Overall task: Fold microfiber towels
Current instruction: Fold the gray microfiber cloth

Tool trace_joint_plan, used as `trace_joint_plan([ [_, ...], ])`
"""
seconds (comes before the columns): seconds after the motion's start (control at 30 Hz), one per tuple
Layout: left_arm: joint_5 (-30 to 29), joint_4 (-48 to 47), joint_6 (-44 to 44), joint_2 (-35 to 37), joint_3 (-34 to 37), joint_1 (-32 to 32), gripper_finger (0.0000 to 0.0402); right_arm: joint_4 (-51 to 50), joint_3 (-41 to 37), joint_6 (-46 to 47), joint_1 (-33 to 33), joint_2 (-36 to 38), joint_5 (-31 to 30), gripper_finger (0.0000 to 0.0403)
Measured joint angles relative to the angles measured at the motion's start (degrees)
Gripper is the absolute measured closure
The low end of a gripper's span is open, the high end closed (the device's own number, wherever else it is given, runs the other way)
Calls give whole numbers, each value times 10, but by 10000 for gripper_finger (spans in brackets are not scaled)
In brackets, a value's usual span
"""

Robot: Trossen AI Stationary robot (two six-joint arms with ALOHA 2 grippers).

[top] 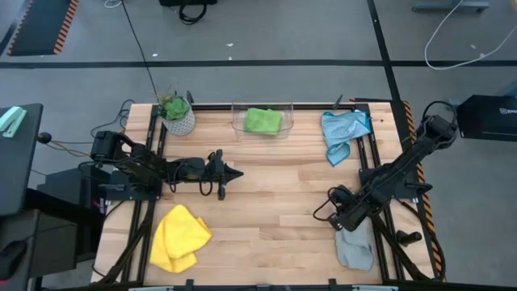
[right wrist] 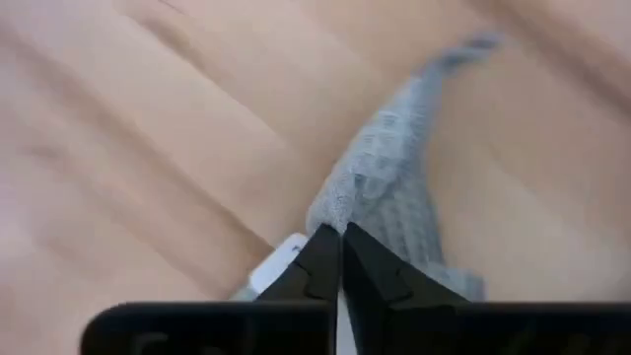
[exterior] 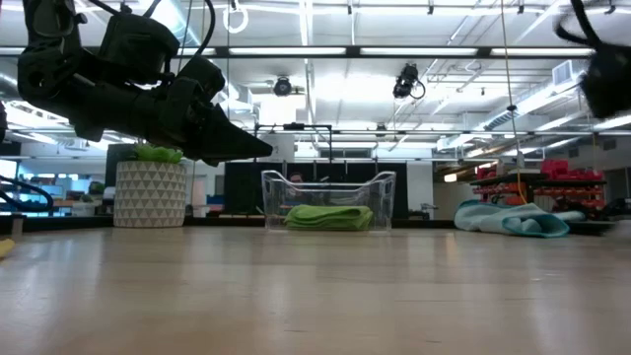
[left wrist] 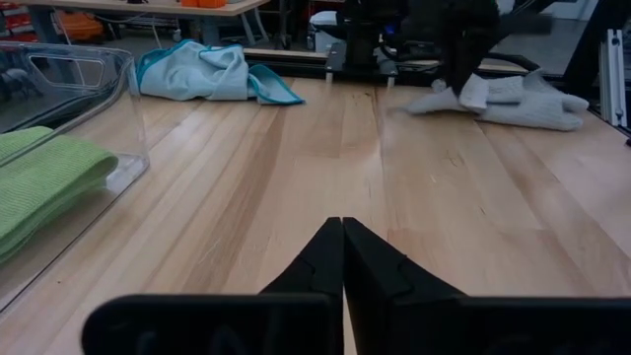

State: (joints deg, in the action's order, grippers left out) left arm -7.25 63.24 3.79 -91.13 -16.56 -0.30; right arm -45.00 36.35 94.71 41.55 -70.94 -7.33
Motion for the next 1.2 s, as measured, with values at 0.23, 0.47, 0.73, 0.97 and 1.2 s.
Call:
trace_joint_plan([
  [0.23,0,-1,0,0,-15,-5,378,38,78,-235,-111,-7,-88,384],
  [0.47,0,-89,0,0,-69,-28,374,248,106,-540,-255,-91,-58,383],
  [0.73,0,-209,52,0,-132,-48,289,317,189,-730,-319,-213,-13,307],
  [0.97,0,-230,108,0,-134,-49,189,183,238,-773,-293,-178,-12,206],
  [1.2,0,-258,106,0,-134,-57,173,164,150,-708,-225,-149,-42,187],
])
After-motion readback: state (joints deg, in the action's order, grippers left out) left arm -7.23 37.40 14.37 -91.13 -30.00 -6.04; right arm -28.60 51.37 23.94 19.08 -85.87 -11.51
